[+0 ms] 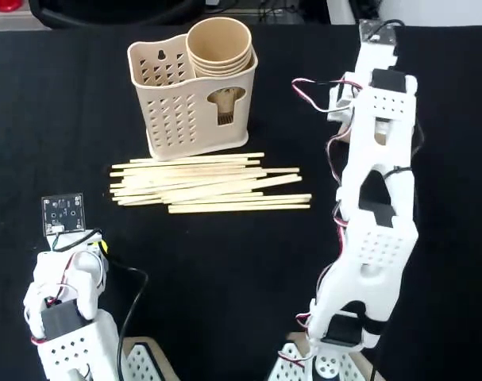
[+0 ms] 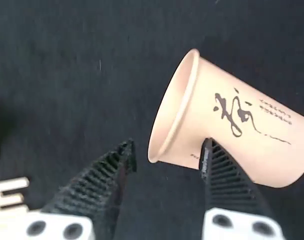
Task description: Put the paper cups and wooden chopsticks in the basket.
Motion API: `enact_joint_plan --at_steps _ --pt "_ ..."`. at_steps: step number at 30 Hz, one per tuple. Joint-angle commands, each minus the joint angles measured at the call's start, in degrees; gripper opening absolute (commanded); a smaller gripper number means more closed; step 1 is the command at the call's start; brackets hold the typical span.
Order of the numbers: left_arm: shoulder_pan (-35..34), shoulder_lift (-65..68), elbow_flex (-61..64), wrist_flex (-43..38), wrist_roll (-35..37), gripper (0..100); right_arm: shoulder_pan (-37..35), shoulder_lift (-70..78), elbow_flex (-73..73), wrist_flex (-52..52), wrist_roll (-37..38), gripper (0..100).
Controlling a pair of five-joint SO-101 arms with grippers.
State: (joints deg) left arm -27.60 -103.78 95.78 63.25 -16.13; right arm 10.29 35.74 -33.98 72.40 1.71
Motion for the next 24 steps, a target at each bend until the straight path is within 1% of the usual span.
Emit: enact_joint_plan --at_steps 1,12,15,20,24 --pt "0.75 -0.18 -0.75 0.18 2.2 18 0.09 -0.31 -4.0 -1.67 -0.7 21.6" --pt "0.84 -0.18 -0.84 0.18 2.37 18 1.32 -0.4 -6.9 -2.11 -0.26 21.5" --pt "0.84 -0.18 -0.84 0.18 2.37 18 2.73 -0.4 -6.55 -1.85 2.55 21.1" --pt "0.84 -0.18 -0.84 0.18 2.37 18 7.74 -0.31 -6.37 -1.49 7.21 13.6" --pt "0.84 -0.18 -0.84 0.09 2.46 18 10.29 -0.4 -4.0 2.46 10.81 12.9"
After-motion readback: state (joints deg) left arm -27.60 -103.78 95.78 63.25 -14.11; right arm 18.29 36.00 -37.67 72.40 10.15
